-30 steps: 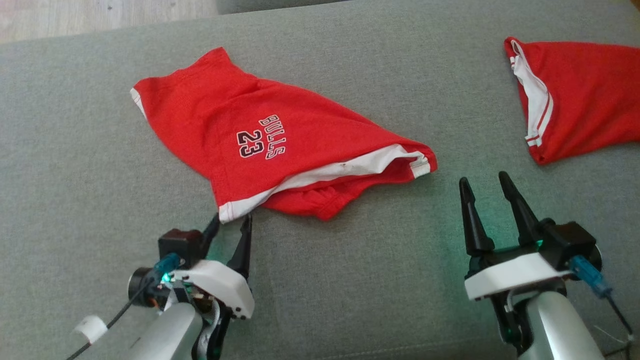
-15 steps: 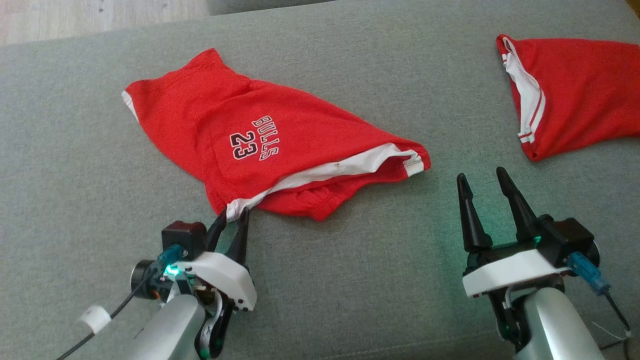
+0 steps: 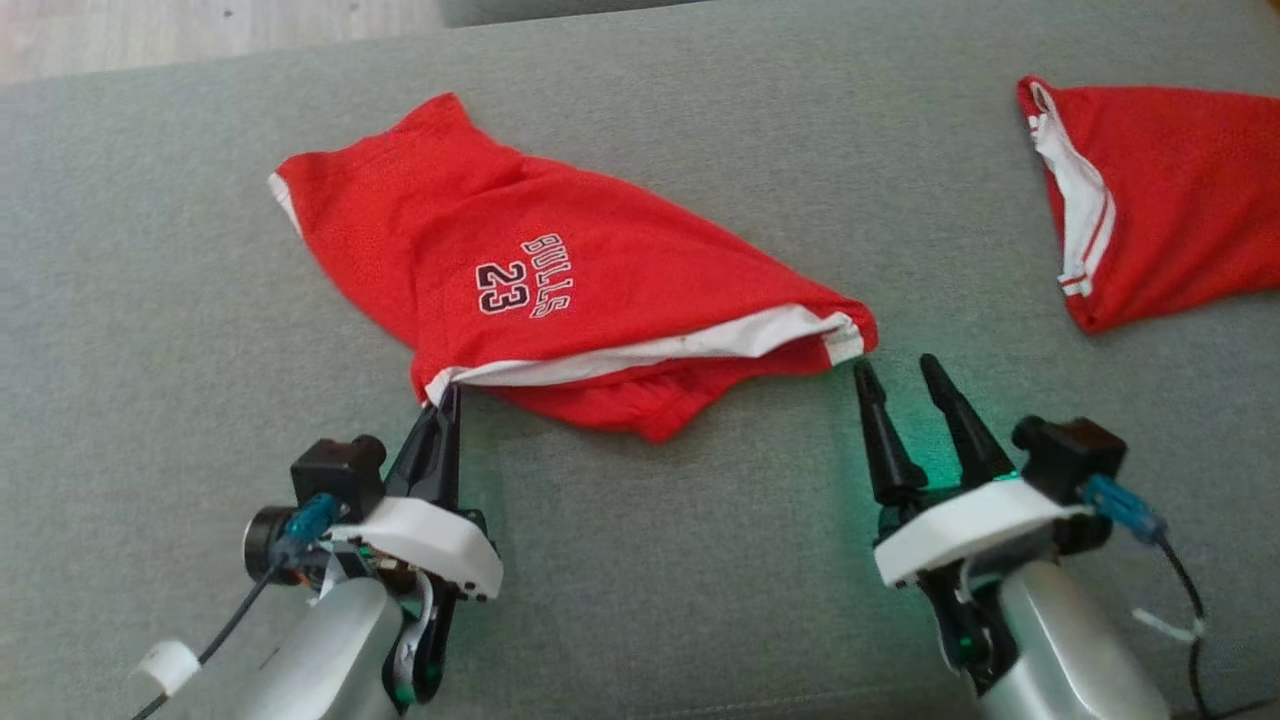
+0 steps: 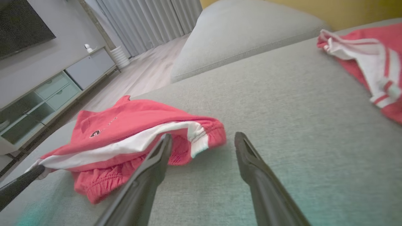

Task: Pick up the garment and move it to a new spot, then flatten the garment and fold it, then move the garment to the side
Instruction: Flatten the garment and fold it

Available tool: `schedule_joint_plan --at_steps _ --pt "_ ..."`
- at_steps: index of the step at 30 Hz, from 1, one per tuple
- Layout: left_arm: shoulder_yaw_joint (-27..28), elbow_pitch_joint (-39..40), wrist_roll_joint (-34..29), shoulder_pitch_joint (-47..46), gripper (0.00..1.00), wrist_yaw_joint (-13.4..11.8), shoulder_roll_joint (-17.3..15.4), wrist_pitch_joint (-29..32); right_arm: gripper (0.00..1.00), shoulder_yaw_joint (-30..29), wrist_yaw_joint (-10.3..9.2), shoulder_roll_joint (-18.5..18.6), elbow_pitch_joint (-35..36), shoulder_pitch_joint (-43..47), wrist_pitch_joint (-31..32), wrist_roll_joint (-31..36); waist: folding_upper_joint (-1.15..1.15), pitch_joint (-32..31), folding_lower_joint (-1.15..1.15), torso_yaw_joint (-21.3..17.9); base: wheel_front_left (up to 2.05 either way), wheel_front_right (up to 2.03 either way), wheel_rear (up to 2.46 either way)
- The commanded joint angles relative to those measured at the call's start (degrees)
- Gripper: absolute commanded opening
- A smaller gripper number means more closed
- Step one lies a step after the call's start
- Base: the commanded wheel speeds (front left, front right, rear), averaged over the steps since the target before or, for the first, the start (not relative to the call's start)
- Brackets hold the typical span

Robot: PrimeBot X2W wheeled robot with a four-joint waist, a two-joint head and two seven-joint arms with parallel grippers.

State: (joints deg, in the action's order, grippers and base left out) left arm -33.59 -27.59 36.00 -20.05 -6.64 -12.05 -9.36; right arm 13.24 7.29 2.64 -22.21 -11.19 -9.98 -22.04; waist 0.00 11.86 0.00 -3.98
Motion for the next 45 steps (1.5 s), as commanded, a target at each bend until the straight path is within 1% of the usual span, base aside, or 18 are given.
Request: schedule_joint_plan --at_steps 1,6,10,17,26,34,36,37,38,39,42,45 --pt "2.0 2.0 0.2 -1.7 0.00 -0.5 -1.3 -0.9 1.00 2.2 0.20 0.2 -0.2 -3.1 0.4 -1.3 0.00 0.1 0.00 0.8 0.00 0.00 0.00" --pt "1.6 3.8 -0.1 -1.6 0.00 -0.9 -1.4 -0.8 1.00 5.2 0.20 0.2 -6.2 -6.7 1.4 -4.2 0.00 0.3 0.00 2.1 0.00 0.00 0.00" --pt "1.3 4.8 -0.3 -1.6 0.00 -1.3 -1.5 -0.6 1.00 6.3 0.20 0.2 -10.5 -9.3 0.9 -5.5 0.00 0.6 0.00 2.8 0.00 0.00 0.00" --pt "1.2 5.6 -0.2 -1.6 0.00 -1.6 -1.8 -0.6 1.00 7.4 0.20 0.2 -15.2 -11.1 -1.1 -6.3 0.00 0.9 0.00 3.1 0.00 0.00 0.00" --pt "1.2 6.4 0.0 -1.5 0.00 -2.0 -2.3 -0.5 1.00 7.9 0.20 0.2 -16.3 -10.1 -2.5 -7.1 0.00 1.2 0.00 2.7 0.00 0.00 0.00" --pt "0.9 6.9 0.1 -1.8 0.00 -2.3 -2.7 -0.2 1.00 9.5 0.20 0.2 -14.5 -12.3 -3.4 -8.0 0.00 1.7 0.00 2.8 0.00 0.00 0.00" --pt "0.9 6.9 0.1 -1.7 0.00 -2.3 -2.7 -0.2 0.71 9.6 0.20 0.2 -14.1 -12.6 -3.6 -8.1 0.00 1.6 0.00 2.9 0.00 0.00 0.00" --pt "0.9 6.9 0.2 -1.7 0.00 -2.3 -2.8 -0.2 0.59 9.6 0.20 0.2 -13.9 -12.7 -3.7 -8.2 0.00 1.6 0.00 2.9 0.00 0.00 0.00" --pt "0.9 6.9 0.2 -1.7 0.00 -2.4 -2.8 -0.2 0.54 9.6 0.20 0.2 -13.8 -12.8 -3.7 -8.2 0.00 1.6 0.00 2.9 0.00 0.00 0.00" --pt "0.9 7.0 0.2 -1.7 0.00 -2.4 -2.8 -0.2 0.51 9.5 0.20 0.2 -13.6 -12.9 -3.8 -8.2 0.00 1.5 0.00 2.9 0.00 0.00 0.00" --pt "0.9 7.1 0.3 -1.7 0.00 -2.5 -3.0 -0.2 0.49 9.3 0.20 0.2 -13.1 -13.1 -4.0 -8.0 0.00 1.5 0.00 2.9 0.00 0.00 0.00" --pt "0.9 7.2 0.4 -1.7 0.00 -2.6 -3.1 -0.2 0.44 9.0 0.20 0.2 -13.0 -13.2 -4.1 -7.8 0.00 1.4 0.00 2.8 0.00 0.00 0.00"
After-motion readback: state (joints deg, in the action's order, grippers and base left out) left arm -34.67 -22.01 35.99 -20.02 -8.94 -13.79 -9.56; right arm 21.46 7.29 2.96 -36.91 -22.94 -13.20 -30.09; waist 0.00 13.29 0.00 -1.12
